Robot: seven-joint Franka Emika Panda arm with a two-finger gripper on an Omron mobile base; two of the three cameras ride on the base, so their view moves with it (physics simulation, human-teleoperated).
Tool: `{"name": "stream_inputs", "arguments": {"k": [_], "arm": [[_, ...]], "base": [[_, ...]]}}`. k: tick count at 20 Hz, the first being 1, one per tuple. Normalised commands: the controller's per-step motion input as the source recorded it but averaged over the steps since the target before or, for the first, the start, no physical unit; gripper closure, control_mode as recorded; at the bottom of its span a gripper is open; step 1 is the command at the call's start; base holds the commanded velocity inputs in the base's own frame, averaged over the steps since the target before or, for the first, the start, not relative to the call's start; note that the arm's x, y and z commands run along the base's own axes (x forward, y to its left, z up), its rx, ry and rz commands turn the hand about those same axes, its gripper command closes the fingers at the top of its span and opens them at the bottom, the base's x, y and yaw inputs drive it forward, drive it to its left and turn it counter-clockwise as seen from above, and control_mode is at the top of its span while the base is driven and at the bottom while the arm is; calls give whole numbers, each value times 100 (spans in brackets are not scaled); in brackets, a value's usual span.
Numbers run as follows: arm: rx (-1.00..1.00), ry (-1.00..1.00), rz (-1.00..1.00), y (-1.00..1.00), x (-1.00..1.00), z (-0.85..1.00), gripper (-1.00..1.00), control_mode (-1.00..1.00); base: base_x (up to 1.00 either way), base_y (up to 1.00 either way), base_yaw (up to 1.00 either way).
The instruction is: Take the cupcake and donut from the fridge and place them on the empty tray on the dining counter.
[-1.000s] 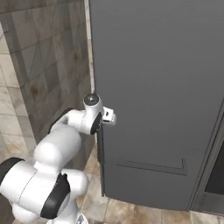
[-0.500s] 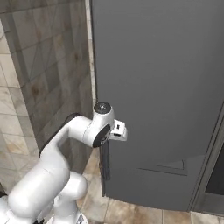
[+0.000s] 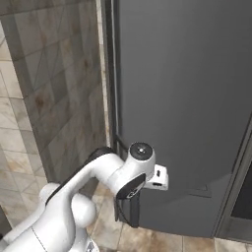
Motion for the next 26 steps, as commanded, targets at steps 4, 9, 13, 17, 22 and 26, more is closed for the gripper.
{"name": "stream_inputs", "arguments": {"k": [4,9,13,17,22,26], "arm": [[1,7,0,-100,-100,-23,100,-100],[2,3,0,-100,-100,-18,100,-100],[3,0,0,-100,-100,-4,100,-100],[3,-2,2,-71,-100,11,100,-100],[-5,-9,6,60,-59,43,100,-100],[-5,-26,10,100,1,35,100,-100]], "base": [[0,0,0],[0,0,0],[0,0,0],[0,0,0],[0,0,0],[0,0,0]]}}
